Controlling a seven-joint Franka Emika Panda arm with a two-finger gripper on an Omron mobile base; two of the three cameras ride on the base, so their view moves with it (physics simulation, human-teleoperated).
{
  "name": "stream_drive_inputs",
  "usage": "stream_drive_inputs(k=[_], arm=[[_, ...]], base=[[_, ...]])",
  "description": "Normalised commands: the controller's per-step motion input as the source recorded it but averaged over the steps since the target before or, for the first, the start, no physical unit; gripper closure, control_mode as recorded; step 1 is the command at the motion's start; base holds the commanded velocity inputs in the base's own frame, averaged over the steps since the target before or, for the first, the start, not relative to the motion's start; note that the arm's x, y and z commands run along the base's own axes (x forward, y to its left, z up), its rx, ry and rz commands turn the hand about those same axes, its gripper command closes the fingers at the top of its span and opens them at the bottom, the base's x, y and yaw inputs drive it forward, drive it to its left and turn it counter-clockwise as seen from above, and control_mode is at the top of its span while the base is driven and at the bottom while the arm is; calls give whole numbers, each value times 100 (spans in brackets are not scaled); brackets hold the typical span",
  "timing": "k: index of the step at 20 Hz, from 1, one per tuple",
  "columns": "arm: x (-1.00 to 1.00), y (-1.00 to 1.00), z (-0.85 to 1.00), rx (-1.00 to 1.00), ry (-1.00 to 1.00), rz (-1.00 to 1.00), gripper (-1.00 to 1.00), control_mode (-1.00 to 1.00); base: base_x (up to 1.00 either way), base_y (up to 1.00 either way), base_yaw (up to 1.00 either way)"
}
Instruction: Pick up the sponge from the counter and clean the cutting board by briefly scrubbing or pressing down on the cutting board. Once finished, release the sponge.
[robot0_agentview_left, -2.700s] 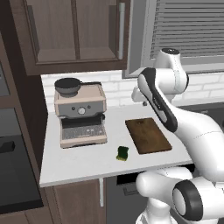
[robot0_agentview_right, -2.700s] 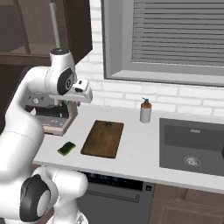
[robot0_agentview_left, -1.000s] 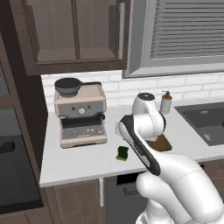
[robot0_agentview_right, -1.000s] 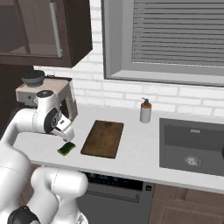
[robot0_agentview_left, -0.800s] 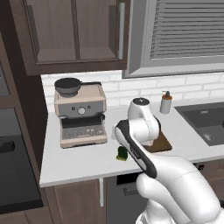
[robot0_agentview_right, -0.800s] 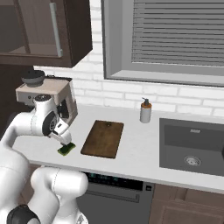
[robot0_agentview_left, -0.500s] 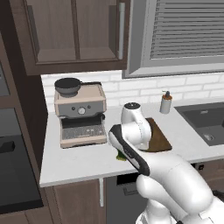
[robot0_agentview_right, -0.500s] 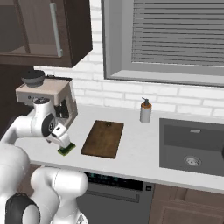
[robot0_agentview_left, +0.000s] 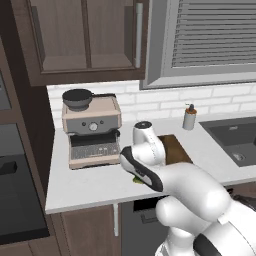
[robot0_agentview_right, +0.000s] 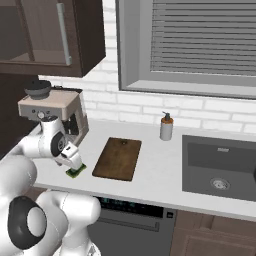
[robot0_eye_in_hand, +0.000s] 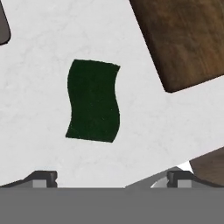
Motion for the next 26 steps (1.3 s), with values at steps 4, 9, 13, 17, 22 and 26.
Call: stream_drive_inputs(k=[4,9,13,17,22,26], arm=[[11,0,-38,0,-5,0,-100,-100],[9,0,-17,3,0,0,-100,-100],[6,0,-6,4,0,0,-100,-100],[3,0,-13,0,0,0,-100,-100],[2,0,-23,0,-1,0,-100,-100],[7,0,-19,0,0,0,-100,-100]], base=[[0,0,0],[0,0,0],[0,0,0],[0,0,0],[0,0,0],[0,0,0]])
